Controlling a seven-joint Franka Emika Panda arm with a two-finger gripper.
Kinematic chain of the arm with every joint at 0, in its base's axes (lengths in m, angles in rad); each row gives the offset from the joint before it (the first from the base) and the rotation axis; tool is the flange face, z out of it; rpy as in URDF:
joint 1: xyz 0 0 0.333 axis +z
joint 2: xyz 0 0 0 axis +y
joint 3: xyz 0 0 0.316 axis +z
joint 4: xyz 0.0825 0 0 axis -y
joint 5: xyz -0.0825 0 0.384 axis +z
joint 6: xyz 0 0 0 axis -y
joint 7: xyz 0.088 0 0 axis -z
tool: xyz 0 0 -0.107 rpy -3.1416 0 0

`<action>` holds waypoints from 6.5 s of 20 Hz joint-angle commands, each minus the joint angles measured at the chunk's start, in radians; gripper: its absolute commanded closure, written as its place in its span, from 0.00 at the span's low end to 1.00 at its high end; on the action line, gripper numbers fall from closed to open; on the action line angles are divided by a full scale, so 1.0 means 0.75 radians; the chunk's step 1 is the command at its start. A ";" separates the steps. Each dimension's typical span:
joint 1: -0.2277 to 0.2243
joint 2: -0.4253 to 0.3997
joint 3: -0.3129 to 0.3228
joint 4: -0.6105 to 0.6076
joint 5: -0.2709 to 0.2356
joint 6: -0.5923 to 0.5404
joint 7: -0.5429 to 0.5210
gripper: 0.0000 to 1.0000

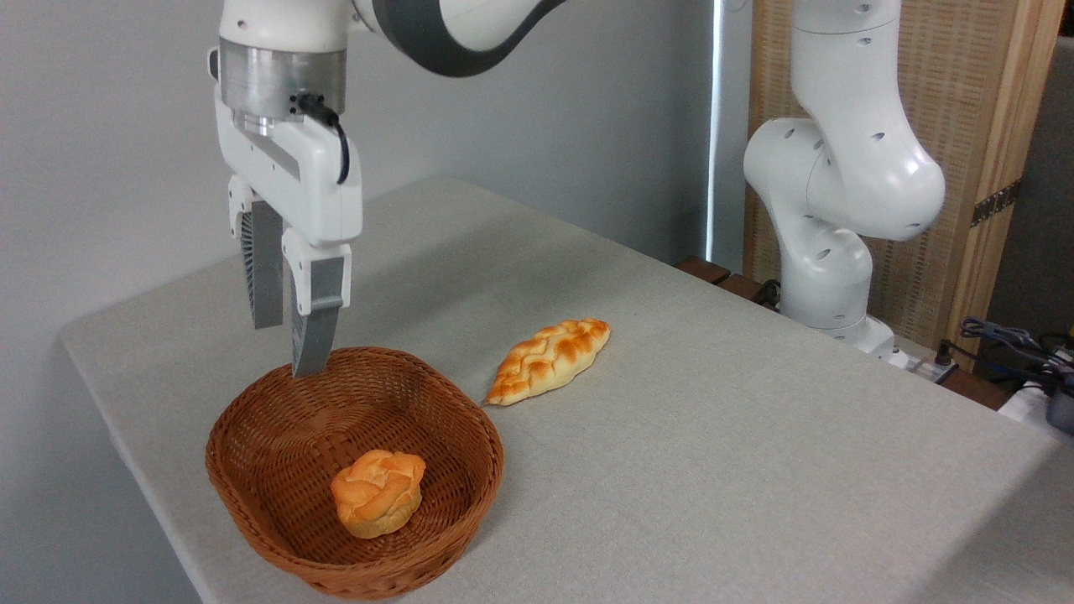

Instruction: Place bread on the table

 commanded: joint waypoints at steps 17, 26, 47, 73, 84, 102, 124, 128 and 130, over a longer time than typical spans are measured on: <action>0.018 0.094 0.021 -0.213 0.133 0.096 0.081 0.00; 0.018 0.133 0.019 -0.221 0.135 0.147 0.096 0.00; 0.018 0.157 0.010 -0.250 0.135 0.127 0.196 0.64; 0.016 0.133 -0.035 0.006 0.115 -0.163 -0.037 0.76; 0.016 -0.190 0.061 -0.190 0.113 -0.409 0.192 0.57; 0.009 -0.364 0.143 -0.608 0.133 -0.389 0.398 0.13; -0.013 -0.174 0.149 -0.062 0.023 -0.401 0.033 0.00; -0.005 -0.062 0.154 0.122 -0.065 -0.407 -0.065 0.00; -0.003 -0.049 0.154 0.139 -0.083 -0.403 -0.151 0.00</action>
